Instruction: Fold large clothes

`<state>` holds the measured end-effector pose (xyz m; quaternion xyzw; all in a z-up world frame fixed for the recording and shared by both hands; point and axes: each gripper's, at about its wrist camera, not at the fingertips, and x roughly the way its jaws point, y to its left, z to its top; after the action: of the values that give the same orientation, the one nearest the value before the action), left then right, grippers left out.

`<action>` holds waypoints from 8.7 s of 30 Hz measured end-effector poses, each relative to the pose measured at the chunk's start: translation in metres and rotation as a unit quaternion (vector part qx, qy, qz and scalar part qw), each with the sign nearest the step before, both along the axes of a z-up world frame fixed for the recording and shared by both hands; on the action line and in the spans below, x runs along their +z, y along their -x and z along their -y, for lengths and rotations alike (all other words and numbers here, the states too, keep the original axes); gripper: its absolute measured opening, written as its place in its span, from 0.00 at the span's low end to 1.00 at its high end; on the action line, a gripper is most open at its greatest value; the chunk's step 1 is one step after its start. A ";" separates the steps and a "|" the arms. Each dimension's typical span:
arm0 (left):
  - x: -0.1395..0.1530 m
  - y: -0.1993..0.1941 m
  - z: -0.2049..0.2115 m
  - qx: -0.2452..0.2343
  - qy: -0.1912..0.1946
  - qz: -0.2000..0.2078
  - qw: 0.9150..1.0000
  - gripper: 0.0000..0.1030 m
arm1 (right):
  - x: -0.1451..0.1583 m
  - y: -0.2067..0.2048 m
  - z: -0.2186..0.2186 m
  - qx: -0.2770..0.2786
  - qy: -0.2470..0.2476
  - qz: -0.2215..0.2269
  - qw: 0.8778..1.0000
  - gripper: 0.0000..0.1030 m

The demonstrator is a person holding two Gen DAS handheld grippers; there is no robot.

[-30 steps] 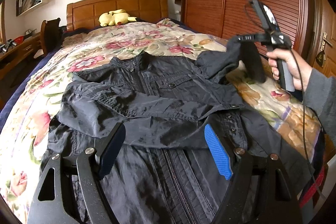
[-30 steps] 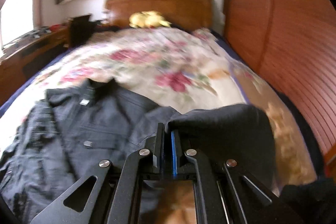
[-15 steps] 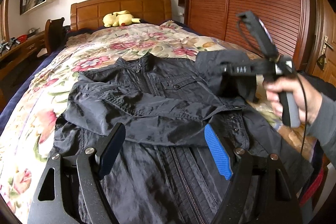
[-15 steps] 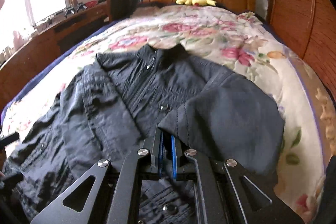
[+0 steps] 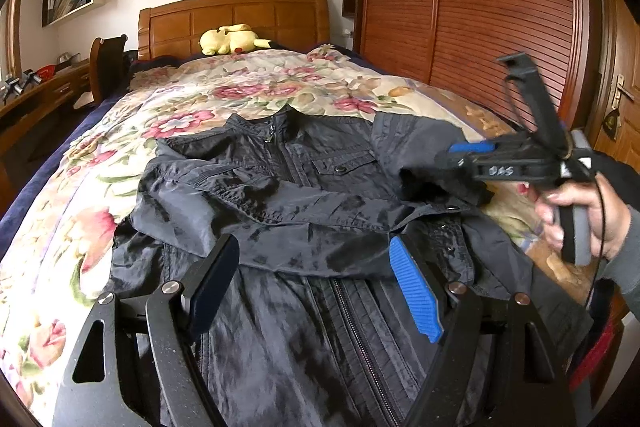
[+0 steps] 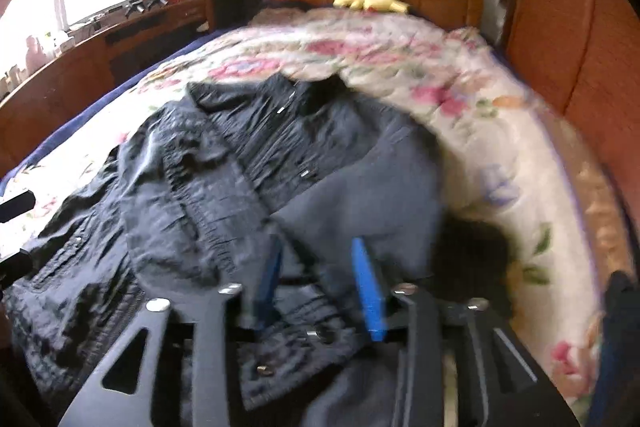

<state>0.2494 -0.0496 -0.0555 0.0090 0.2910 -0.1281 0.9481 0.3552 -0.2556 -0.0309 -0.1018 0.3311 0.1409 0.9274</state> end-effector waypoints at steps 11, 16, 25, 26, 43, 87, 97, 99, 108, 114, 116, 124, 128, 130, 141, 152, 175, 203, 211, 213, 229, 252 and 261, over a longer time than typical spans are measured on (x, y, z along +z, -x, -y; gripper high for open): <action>-0.001 0.000 0.007 -0.005 -0.001 -0.003 1.000 0.76 | -0.010 -0.043 0.082 -0.126 -0.012 -0.005 0.992 0.56; -0.003 -0.001 0.012 -0.008 -0.005 -0.008 1.000 0.76 | -0.048 -0.075 0.122 -0.174 -0.045 -0.057 0.982 0.56; -0.006 -0.002 0.016 -0.013 -0.011 -0.011 1.000 0.76 | -0.085 -0.095 0.141 -0.169 -0.068 -0.116 0.976 0.56; -0.007 -0.002 0.016 -0.013 -0.011 -0.011 1.000 0.76 | -0.088 -0.095 0.140 -0.166 -0.068 -0.120 0.976 0.56; -0.009 0.009 0.002 -0.006 -0.020 -0.012 1.000 0.76 | -0.040 -0.066 0.120 -0.097 -0.063 -0.031 0.993 0.13; 0.010 0.052 -0.108 0.062 0.007 0.015 0.998 0.76 | 0.089 0.053 -0.097 0.115 -0.030 0.058 0.991 0.21; 0.003 0.049 -0.101 0.060 -0.004 0.005 0.998 0.76 | 0.052 0.044 -0.074 0.081 -0.028 0.028 0.996 0.24; 0.000 0.047 -0.100 0.058 -0.007 0.000 0.998 0.76 | 0.042 0.041 -0.069 0.071 -0.026 0.024 0.997 0.25; -0.009 0.037 -0.087 0.050 -0.007 -0.018 0.999 0.76 | -0.022 0.028 -0.050 0.016 -0.018 -0.019 1.000 0.43; -0.016 0.026 -0.070 0.044 -0.007 -0.030 0.999 0.76 | -0.052 0.033 -0.042 -0.012 -0.016 -0.036 0.999 0.43; -0.019 0.021 -0.064 0.043 -0.008 -0.034 0.998 0.76 | -0.055 0.038 -0.039 -0.014 -0.030 -0.037 0.999 0.43; -0.027 0.005 -0.041 0.039 -0.018 -0.039 0.998 0.76 | -0.058 0.062 -0.026 -0.006 -0.026 -0.018 0.999 0.43; -0.027 -0.004 -0.038 0.033 0.002 -0.046 0.998 0.72 | -0.064 0.069 -0.016 -0.002 -0.028 -0.021 0.999 0.43; -0.026 -0.008 -0.039 0.035 0.012 -0.047 0.998 0.64 | -0.069 0.067 -0.013 -0.005 -0.028 -0.031 0.999 0.43; -0.042 -0.032 -0.046 0.050 0.063 -0.093 0.992 0.39 | -0.071 0.072 -0.004 -0.010 -0.029 -0.035 0.999 0.43; -0.019 0.007 -0.016 -0.022 0.053 -0.057 0.997 0.03 | -0.061 0.074 0.004 -0.014 -0.047 -0.028 0.998 0.43; -0.023 0.072 -0.005 -0.075 -0.026 -0.034 0.996 0.25 | -0.048 0.063 -0.009 -0.023 -0.063 -0.010 0.998 0.43; -0.071 0.025 -0.053 0.018 -0.023 -0.124 0.992 0.57 | -0.085 0.039 -0.063 0.063 -0.021 -0.076 0.995 0.43; -0.090 0.014 -0.048 0.024 -0.016 -0.162 0.986 0.57 | -0.077 0.056 -0.054 0.053 -0.022 -0.057 0.997 0.43; -0.091 0.013 -0.045 0.021 -0.016 -0.163 0.986 0.57 | -0.073 0.060 -0.051 0.051 -0.025 -0.052 0.997 0.43; -0.076 0.018 -0.038 -0.005 -0.015 -0.134 0.991 0.14 | -0.058 0.069 -0.027 0.023 -0.052 -0.029 0.998 0.43; -0.024 0.031 -0.098 0.053 0.002 -0.032 0.998 0.67 | -0.064 0.061 -0.038 0.015 -0.039 -0.034 0.999 0.43; -0.025 0.045 -0.106 0.056 -0.010 -0.027 0.998 0.76 | -0.069 0.056 -0.048 0.021 -0.030 -0.033 0.999 0.43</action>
<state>0.2042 0.0562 -0.0802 -0.0011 0.3177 -0.0722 0.9454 0.2992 -0.2078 -0.1002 -0.0758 0.3548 0.1735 0.9156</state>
